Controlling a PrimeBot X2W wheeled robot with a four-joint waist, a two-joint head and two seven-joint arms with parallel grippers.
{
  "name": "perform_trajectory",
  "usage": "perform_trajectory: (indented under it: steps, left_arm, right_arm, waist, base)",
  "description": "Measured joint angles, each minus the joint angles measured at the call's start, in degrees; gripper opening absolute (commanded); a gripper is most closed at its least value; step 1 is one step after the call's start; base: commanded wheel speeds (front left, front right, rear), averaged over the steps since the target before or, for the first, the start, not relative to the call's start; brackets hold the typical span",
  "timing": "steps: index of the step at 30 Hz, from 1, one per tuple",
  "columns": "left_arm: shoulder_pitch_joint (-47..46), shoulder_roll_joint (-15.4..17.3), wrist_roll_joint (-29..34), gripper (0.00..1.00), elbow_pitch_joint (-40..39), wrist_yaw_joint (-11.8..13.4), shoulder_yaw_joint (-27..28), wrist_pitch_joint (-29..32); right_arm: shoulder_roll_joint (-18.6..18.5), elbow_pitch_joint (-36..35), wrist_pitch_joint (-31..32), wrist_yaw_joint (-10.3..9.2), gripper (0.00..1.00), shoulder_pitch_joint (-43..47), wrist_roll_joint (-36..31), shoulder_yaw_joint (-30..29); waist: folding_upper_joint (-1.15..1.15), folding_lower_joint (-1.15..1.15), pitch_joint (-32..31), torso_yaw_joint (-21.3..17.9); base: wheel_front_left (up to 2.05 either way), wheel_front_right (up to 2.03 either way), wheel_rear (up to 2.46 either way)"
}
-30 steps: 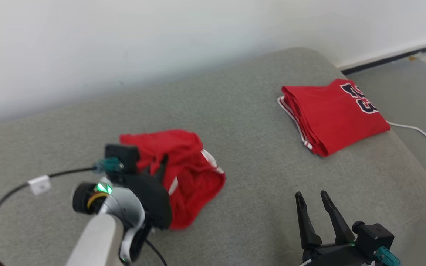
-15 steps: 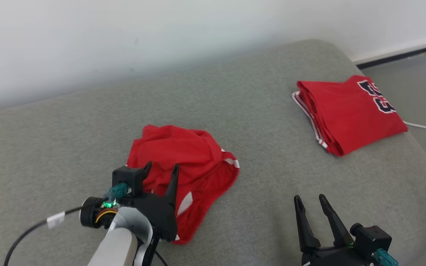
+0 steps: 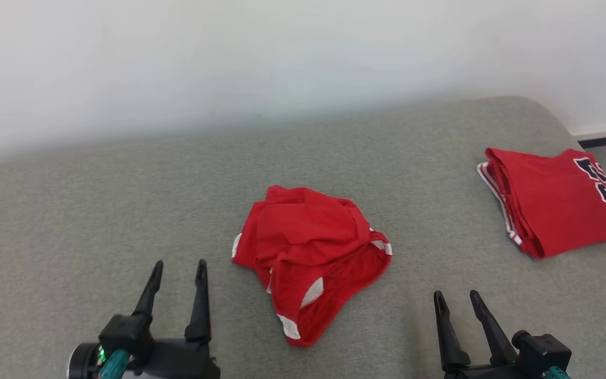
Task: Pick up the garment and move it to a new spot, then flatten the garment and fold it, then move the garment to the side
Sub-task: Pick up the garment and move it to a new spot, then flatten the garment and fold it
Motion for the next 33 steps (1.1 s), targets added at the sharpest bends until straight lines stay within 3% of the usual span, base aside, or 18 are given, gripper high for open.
perform_trajectory:
  steps: [6,11,21,27,33]
  left_arm:
    - [7.95,-0.8,2.13,1.0,-9.89,0.82,6.45,-0.31]
    - [14.23,-1.77,4.49,1.0,-13.12,-0.16,10.7,-0.31]
    - [20.03,-2.43,7.7,1.0,-10.8,-2.52,15.14,-0.32]
    - [20.43,-2.58,8.55,1.0,-6.97,-4.69,15.55,-0.31]
    - [19.91,-2.74,9.25,1.0,-6.26,-5.23,15.68,-0.31]
  right_arm:
    - [0.0,-0.35,0.29,0.0,1.0,0.57,-0.09,-0.49]
    - [0.02,-0.36,0.3,0.0,1.0,0.91,-0.09,-0.74]
    - [0.0,0.04,-0.02,0.0,1.0,1.65,-0.08,-1.37]
    - [0.01,0.55,-0.04,0.0,1.0,2.13,0.11,-1.51]
    - [0.01,0.79,-0.03,0.0,1.0,2.12,0.11,-1.91]
  waist:
    - [0.0,0.0,-0.98,3.27]
    - [0.0,0.0,-1.4,5.69]
    - [0.0,0.0,-2.08,8.63]
    - [0.0,0.0,-2.35,8.52]
    - [0.0,0.0,-2.21,7.88]
  base:
    - [0.0,0.0,0.0]
    - [0.0,0.0,0.0]
    - [0.0,0.0,0.0]
    - [0.0,0.0,0.0]
    - [0.0,0.0,0.0]
